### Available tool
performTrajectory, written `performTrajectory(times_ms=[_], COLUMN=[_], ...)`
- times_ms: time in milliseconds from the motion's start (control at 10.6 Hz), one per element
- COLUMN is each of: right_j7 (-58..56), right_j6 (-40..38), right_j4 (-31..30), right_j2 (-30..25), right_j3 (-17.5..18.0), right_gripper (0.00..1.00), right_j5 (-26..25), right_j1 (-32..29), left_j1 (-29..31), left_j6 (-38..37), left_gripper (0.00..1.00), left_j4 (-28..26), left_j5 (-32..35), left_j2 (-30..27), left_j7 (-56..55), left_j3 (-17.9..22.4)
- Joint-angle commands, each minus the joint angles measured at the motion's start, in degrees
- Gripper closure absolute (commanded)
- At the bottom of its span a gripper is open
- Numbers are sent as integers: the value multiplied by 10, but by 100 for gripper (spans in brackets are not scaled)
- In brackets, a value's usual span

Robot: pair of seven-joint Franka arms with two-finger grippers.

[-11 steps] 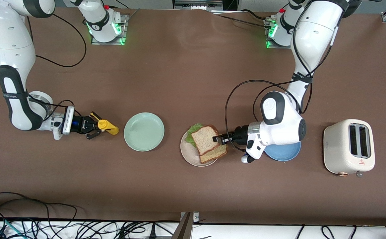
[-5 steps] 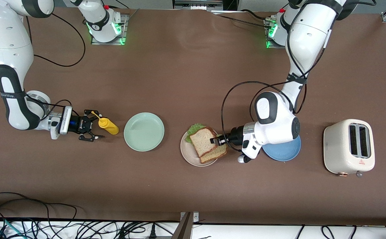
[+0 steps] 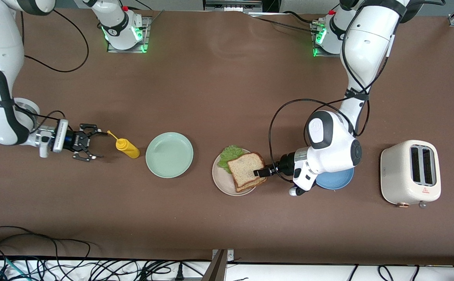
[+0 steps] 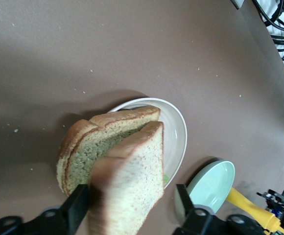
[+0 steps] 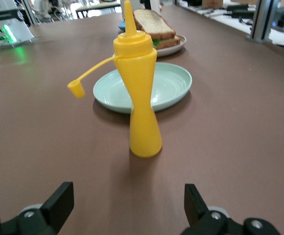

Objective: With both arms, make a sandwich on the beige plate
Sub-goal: 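Raise the left gripper off the sandwich while the right gripper withdraws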

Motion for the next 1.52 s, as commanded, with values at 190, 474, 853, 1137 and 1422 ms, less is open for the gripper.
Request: performTrajectory(times_ms=[190, 474, 853, 1137, 1422], right_j7=[190, 408, 740, 961, 1215], right_j6=[69, 81, 62, 53, 60], right_j4=[-81, -92, -91, -86, -78], right_j2=[-142, -225, -306, -327, -325], right_j3=[-6, -11, -9, 23, 100], right_gripper=[0, 0, 0, 0, 0], right_j5=[-151, -286, -458, -565, -633], right_j1=[-8, 13, 54, 77, 77], left_j1=[4, 10, 26, 45, 56], left_j6=[-2, -20, -74, -142, -195], left_gripper=[0, 0, 0, 0, 0], left_j4=[4, 4, 4, 4, 3], left_j5=[68, 113, 208, 296, 376], left_j2=[-10, -15, -27, -50, -69], left_j7=[3, -8, -19, -19, -18], left_j3=[9, 26, 29, 30, 29])
